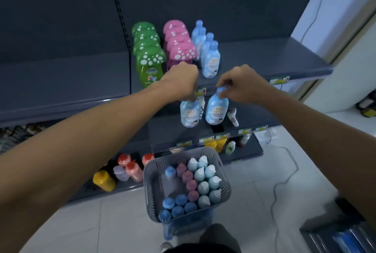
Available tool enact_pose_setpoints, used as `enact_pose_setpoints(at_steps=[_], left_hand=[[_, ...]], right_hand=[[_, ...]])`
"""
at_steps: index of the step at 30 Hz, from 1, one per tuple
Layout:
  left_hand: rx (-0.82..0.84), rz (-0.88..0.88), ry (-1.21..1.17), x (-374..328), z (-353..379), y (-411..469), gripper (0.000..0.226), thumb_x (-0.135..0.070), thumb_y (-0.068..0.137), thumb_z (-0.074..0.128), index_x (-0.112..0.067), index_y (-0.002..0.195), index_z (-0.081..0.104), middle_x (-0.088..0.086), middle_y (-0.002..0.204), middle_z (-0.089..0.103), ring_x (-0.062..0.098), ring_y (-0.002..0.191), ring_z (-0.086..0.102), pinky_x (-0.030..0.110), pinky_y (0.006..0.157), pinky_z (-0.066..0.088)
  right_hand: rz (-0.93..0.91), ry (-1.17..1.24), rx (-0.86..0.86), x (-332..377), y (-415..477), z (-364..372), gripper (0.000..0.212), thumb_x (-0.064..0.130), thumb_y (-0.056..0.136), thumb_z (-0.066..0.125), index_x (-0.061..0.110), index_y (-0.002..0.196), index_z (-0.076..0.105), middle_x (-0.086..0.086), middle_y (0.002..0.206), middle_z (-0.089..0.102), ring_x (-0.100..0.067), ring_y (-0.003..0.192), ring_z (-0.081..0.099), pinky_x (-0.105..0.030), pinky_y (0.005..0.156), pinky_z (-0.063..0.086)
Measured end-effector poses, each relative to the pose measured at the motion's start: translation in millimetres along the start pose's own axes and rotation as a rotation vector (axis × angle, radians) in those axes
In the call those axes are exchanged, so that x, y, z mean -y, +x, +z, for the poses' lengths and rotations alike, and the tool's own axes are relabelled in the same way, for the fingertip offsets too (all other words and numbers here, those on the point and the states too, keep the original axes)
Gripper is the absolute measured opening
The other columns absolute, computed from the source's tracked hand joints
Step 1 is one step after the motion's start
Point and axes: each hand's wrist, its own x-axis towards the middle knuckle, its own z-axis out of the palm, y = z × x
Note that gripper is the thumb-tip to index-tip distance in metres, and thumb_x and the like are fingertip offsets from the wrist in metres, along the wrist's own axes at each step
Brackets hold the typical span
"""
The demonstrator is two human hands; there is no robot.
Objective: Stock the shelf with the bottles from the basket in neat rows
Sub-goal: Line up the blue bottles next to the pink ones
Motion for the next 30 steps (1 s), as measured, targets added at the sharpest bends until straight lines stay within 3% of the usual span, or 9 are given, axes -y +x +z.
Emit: enact_pose_setpoints(at_steps=[3, 9, 17, 19, 24, 30], left_hand=[[-0.028, 0.035, -0.007, -5.9, -27.9, 11.7, 0.015, -0.022, 0.071, 0.083, -0.011, 0.079, 0.077, 0.003, 0.076, 0.072, 0.024, 0.079, 0.069, 0.036, 0.064, 0.054], [-0.119, 0.113, 0.038, -25.7, -61.1, 40.4, 0.025, -0.021, 0.074, 0.077, -0.003, 0.090, 0.078, 0.013, 0.095, 0.075, 0.029, 0.093, 0.068, 0.043, 0.076, 0.059], [-0.175, 0.102, -0.026, -56.7, -73.1, 99.3, 0.024, -0.025, 0.076, 0.079, -0.018, 0.098, 0.081, -0.005, 0.087, 0.075, 0.014, 0.082, 0.066, 0.028, 0.071, 0.054], [-0.160, 0.083, -0.048, -64.4, -73.4, 119.4, 0.025, -0.029, 0.075, 0.081, -0.018, 0.097, 0.081, -0.009, 0.084, 0.072, 0.011, 0.082, 0.063, 0.025, 0.068, 0.048], [-0.105, -0.009, -0.090, -77.1, -77.9, 177.0, 0.028, -0.037, 0.070, 0.088, -0.021, 0.092, 0.080, -0.008, 0.088, 0.076, 0.010, 0.084, 0.064, 0.033, 0.081, 0.059], [-0.130, -0.137, -0.119, -79.5, -79.2, 242.5, 0.024, -0.035, 0.067, 0.091, -0.023, 0.085, 0.080, -0.012, 0.082, 0.074, 0.008, 0.082, 0.066, 0.035, 0.079, 0.060]], right_hand=[[0.049, -0.020, -0.001, -5.6, 8.8, -31.3, 0.019, 0.024, 0.073, 0.076, 0.023, 0.092, 0.078, 0.012, 0.074, 0.063, -0.017, 0.082, 0.061, -0.027, 0.076, 0.047], [0.086, -0.005, -0.039, -30.5, 27.5, -78.5, 0.013, 0.024, 0.074, 0.079, 0.024, 0.087, 0.077, 0.009, 0.078, 0.071, -0.009, 0.078, 0.065, -0.035, 0.076, 0.057], [0.083, 0.010, -0.028, -95.2, 83.6, -109.1, 0.011, 0.028, 0.071, 0.082, 0.027, 0.081, 0.076, 0.013, 0.077, 0.070, -0.008, 0.078, 0.067, -0.037, 0.074, 0.060], [0.065, 0.025, -0.026, -114.1, 100.2, -111.3, 0.011, 0.027, 0.070, 0.082, 0.027, 0.079, 0.076, 0.014, 0.075, 0.070, -0.007, 0.077, 0.068, -0.037, 0.074, 0.060], [0.014, 0.044, 0.028, -159.5, 149.4, -112.2, 0.023, 0.027, 0.068, 0.083, 0.026, 0.089, 0.075, 0.011, 0.081, 0.071, -0.012, 0.081, 0.068, -0.036, 0.078, 0.058], [-0.058, 0.079, 0.069, -201.6, 212.0, -106.9, 0.023, 0.029, 0.068, 0.087, 0.026, 0.085, 0.072, 0.011, 0.084, 0.069, -0.014, 0.085, 0.067, -0.036, 0.079, 0.058]])
